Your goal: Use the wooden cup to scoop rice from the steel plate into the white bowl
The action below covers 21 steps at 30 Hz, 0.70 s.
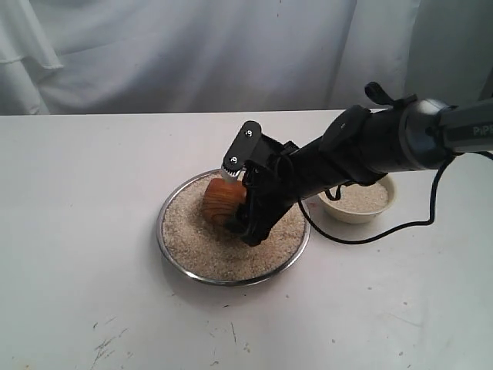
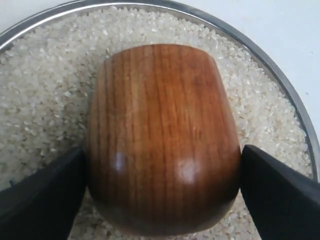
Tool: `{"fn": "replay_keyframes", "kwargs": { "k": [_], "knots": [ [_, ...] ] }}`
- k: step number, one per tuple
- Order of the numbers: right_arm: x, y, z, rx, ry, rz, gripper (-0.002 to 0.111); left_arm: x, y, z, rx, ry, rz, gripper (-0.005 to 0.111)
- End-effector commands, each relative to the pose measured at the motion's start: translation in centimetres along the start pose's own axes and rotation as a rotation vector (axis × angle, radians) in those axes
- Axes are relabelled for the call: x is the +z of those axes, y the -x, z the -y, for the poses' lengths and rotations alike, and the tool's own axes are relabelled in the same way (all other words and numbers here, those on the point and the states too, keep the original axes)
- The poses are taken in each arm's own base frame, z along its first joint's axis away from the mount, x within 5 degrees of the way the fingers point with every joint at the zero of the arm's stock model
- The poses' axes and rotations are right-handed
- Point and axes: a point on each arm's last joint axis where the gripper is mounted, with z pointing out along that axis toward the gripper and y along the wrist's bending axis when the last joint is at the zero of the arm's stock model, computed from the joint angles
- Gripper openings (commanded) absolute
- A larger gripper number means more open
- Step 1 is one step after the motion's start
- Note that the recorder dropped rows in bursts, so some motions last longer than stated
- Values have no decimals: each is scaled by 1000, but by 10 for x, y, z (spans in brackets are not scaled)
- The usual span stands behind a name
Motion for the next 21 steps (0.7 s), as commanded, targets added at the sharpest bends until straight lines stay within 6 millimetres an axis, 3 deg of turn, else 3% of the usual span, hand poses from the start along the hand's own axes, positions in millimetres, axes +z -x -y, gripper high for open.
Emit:
{"fn": "replay_keyframes", "kwargs": {
  "k": [1, 6, 15, 21],
  "knots": [
    [3, -7, 0, -80, -1, -49, 0, 0, 0, 0, 1, -3, 14, 0],
    [5, -7, -6, -183, 2, -116, 0, 0, 0, 0, 1, -3, 14, 0],
    [3, 25, -16, -365, -22, -263, 0, 0, 0, 0, 1, -3, 14, 0],
    [15, 31, -23, -455, 26, -344, 0, 0, 0, 0, 1, -3, 14, 0]
  ]
}}
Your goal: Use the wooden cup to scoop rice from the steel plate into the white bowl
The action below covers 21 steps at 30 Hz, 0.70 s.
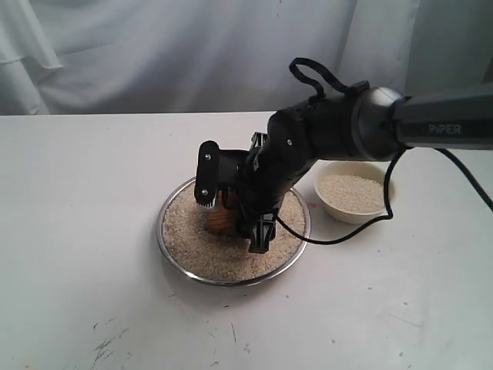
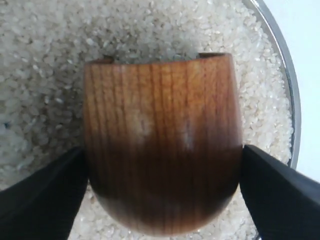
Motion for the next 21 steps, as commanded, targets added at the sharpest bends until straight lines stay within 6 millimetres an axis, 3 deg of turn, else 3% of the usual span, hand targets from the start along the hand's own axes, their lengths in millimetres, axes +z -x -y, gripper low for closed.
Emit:
{"fn": "replay_keyframes", "kwargs": {
  "k": [1, 6, 15, 21],
  "knots": [
    [14, 6, -10, -69, 52, -63, 0, 0, 0, 0, 1, -3, 14, 0],
    [18, 12, -14, -147, 33, -83, 1, 0, 0, 0, 1, -3, 14, 0],
    [19, 13, -12, -159, 8, -68, 30, 0, 0, 0, 1, -3, 14, 0],
    [20, 15, -9, -170, -26, -47, 41, 0, 0, 0, 1, -3, 14, 0]
  ]
}}
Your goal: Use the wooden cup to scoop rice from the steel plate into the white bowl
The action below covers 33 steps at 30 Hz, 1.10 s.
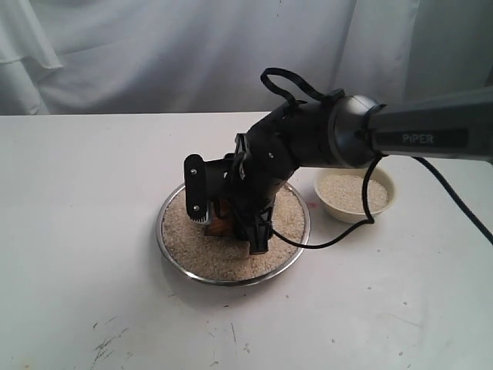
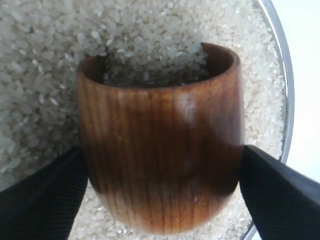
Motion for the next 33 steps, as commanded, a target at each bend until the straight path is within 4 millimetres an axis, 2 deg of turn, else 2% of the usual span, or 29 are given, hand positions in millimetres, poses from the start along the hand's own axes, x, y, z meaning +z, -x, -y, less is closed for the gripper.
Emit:
{"fn": "replay_keyframes", "kwargs": {
  "k": [1, 8, 20, 22, 24, 29, 30, 33],
  "knots": [
    [10, 3, -5, -5, 0, 13, 43, 0, 0, 0, 1, -3, 14, 0],
    [16, 3, -8, 32, 8, 10, 53, 0, 0, 0, 1, -3, 14, 0],
    [27, 3, -12, 21, 14, 7, 53, 0, 0, 0, 1, -3, 14, 0],
    [27, 3, -12, 21, 15, 7, 48, 0, 0, 0, 1, -3, 14, 0],
    [27, 3, -12, 21, 16, 6, 38, 0, 0, 0, 1, -3, 14, 0],
    [22, 3, -11, 32, 19, 2, 3, 0, 0, 0, 1, -3, 14, 0],
    [21, 3, -10, 44, 17, 3, 0, 0, 0, 0, 1, -3, 14, 0],
    [14, 5, -7, 85, -5, 19, 0, 0, 0, 0, 1, -3, 14, 0]
  ]
}}
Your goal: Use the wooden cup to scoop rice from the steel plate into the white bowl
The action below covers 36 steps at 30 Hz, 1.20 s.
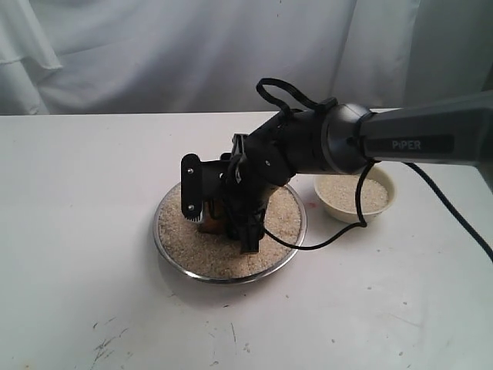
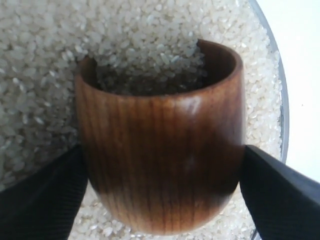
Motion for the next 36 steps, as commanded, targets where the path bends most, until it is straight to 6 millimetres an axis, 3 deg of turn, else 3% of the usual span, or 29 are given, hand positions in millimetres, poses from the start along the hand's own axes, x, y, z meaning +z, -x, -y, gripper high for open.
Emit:
{"fn": "replay_keyframes", "kwargs": {
  "k": [1, 10, 16, 23, 31, 36],
  "knots": [
    [1, 2, -5, 59, 22, -4, 0, 0, 0, 0, 1, -3, 14, 0],
    [-20, -3, 11, 219, -8, 83, 0, 0, 0, 0, 1, -3, 14, 0],
    [-33, -17, 18, 287, -22, 131, 0, 0, 0, 0, 1, -3, 14, 0],
    [-30, -31, 11, 333, 30, 198, 0, 0, 0, 0, 1, -3, 14, 0],
    [-30, -32, 10, 302, 29, 193, 0, 0, 0, 0, 1, -3, 14, 0],
    [-50, -28, 18, 301, -14, 222, 0, 0, 0, 0, 1, -3, 14, 0]
  ]
}}
